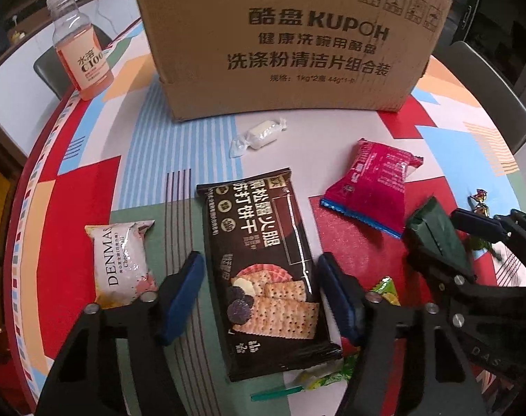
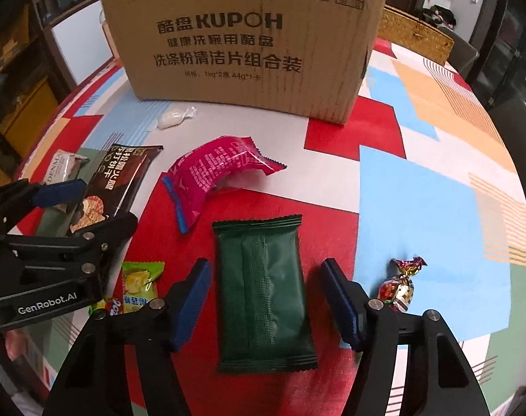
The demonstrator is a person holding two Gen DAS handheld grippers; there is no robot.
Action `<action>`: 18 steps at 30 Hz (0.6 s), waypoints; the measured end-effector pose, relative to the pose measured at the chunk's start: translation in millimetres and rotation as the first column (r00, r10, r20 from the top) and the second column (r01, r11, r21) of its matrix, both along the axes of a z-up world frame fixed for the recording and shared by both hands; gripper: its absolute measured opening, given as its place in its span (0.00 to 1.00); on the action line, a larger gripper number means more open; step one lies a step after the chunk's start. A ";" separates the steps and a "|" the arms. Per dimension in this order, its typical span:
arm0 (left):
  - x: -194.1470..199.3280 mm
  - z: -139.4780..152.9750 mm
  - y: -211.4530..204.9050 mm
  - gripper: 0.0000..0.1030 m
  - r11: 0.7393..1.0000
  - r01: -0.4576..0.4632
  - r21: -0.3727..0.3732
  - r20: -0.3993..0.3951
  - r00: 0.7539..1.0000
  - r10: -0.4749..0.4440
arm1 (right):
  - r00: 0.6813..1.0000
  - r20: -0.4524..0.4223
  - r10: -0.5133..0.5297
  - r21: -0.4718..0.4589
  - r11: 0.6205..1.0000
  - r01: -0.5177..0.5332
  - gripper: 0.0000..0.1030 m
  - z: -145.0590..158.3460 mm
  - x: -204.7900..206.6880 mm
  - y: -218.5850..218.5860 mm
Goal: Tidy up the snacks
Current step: 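Grasp the black cracker pack with the left tool while the right tool grasps the green pouch, then lift both packs over the box and open both tools to drop them inside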
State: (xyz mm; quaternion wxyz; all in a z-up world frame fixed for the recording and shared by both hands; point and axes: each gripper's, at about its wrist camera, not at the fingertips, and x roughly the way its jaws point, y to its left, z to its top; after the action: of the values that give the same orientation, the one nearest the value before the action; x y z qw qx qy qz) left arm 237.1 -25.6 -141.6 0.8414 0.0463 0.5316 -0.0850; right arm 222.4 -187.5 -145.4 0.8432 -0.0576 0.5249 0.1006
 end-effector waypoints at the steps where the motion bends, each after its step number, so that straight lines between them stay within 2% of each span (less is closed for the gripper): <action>1: -0.3 0.7 -0.8 0.54 1.000 0.005 0.000 0.003 1.000 -0.005 | 1.000 0.002 0.004 0.004 1.000 -0.004 0.56 0.8 -0.1 0.3; 2: -0.7 1.2 -1.4 0.52 1.000 0.008 0.000 0.006 1.000 -0.008 | 1.000 0.002 0.007 0.006 1.000 -0.007 0.53 1.2 -0.4 0.0; 3: -0.7 1.6 -1.4 0.50 1.000 0.012 -0.005 0.008 1.000 -0.011 | 1.000 0.004 0.011 0.007 1.000 -0.011 0.46 2.0 -0.6 0.6; 4: -0.7 1.7 -1.1 0.48 1.000 0.012 -0.005 0.010 1.000 -0.012 | 1.000 0.005 0.012 0.005 1.000 -0.012 0.45 2.4 -0.8 1.1; 12: -4.2 2.6 2.6 0.47 1.000 0.010 -0.014 0.013 1.000 -0.009 | 1.000 0.013 -0.007 0.013 1.000 0.007 0.44 5.7 -0.5 1.7; 18: -14.0 13.6 4.3 0.47 1.000 0.008 -0.024 0.037 0.999 -0.007 | 0.999 0.035 -0.014 0.026 1.000 0.013 0.44 15.8 -4.7 -0.9</action>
State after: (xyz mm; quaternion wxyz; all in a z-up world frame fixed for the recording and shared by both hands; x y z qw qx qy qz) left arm 223.0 -21.3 -128.0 0.8513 0.0395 0.5147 -0.0939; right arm 217.7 -188.4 -129.7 0.8537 -0.0451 0.5090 0.1006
